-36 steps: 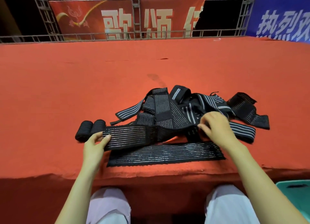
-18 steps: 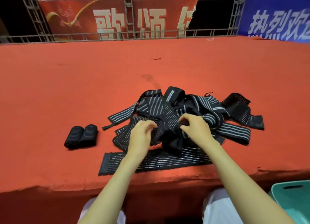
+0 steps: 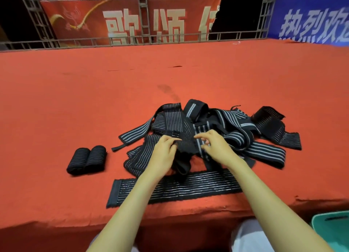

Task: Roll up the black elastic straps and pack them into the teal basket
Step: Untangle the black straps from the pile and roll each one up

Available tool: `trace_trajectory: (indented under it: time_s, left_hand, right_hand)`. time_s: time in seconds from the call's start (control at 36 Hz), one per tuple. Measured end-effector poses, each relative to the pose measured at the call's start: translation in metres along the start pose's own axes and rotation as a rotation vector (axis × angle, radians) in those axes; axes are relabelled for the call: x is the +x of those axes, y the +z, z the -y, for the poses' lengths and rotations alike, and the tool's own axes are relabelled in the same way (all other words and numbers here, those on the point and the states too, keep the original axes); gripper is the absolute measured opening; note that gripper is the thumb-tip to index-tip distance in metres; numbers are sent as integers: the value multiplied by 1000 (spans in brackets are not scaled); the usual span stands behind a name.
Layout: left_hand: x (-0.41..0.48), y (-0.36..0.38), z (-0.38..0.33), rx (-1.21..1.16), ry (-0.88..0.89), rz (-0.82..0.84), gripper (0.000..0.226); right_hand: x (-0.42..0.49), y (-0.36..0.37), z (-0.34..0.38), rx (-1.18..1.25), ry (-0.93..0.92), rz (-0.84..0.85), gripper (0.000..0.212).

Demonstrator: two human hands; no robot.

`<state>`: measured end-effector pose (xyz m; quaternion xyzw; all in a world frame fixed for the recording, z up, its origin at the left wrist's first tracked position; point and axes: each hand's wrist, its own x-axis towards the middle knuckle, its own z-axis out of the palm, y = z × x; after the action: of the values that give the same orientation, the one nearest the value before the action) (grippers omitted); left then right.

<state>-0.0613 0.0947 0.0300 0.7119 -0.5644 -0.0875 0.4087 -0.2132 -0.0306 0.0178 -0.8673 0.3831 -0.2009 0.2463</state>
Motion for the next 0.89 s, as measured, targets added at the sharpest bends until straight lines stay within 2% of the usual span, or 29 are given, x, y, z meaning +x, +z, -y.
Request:
trace_trajectory:
  time_s: [0.06,0.14,0.19,0.25,0.31,0.36,0.44,0.47,0.53,0.58,0.64,0.69,0.75,0.78,0.83,0.89]
  left_hand:
    - [-1,-2,1,-44,2,24,27]
    - [-2,-6,4,-99,3,27,26]
    - [-2,-7,8,-119,-2,-9,24]
    - [-1,-6,11,-165,-39,-92,20]
    - [0,-7,12,-233,-89,-192,15]
    - [0,-9,12,-255,-117,-284,12]
    - [3,-19,15,-297,-167,-375,13]
    - [4,-22,17,-310,-183,-382,12]
    - [5,-27,19,-322,-221,-367,6]
    - [5,-32,17,-366,-251,-362,15]
    - [6,-37,11,-443,-254,-388,13]
    - [7,-42,4,-510,-250,-404,8]
    - [6,-47,-2,-530,-237,-369,10]
    - [6,-49,-4,-529,-222,-334,9]
    - [3,-50,-11,-502,-193,-260,7]
    - [0,-49,-14,-457,-173,-207,9]
  right_hand:
    - [1,7,-4,-17,3,30,40]
    - [2,11,-1,123,-46,-33,52]
    - [1,11,5,188,-76,11,61]
    - [2,12,8,168,-108,24,51]
    - [6,12,8,121,-108,-26,28]
    - [12,10,2,98,-62,-106,15]
    - [17,-3,-8,110,16,-242,16]
    - [19,-8,-11,85,31,-239,21]
    - [22,-17,-19,-43,48,-78,38]
    - [25,-20,-29,-168,103,96,57]
    - [23,-20,-36,-208,131,196,69]
    - [20,-21,-35,-254,109,241,69]
    - [15,-24,-23,-311,83,178,59]
    - [12,-26,-16,-294,43,94,55]
    - [1,-31,3,-103,-68,-62,51]
    - [-13,-38,27,181,-157,-79,47]
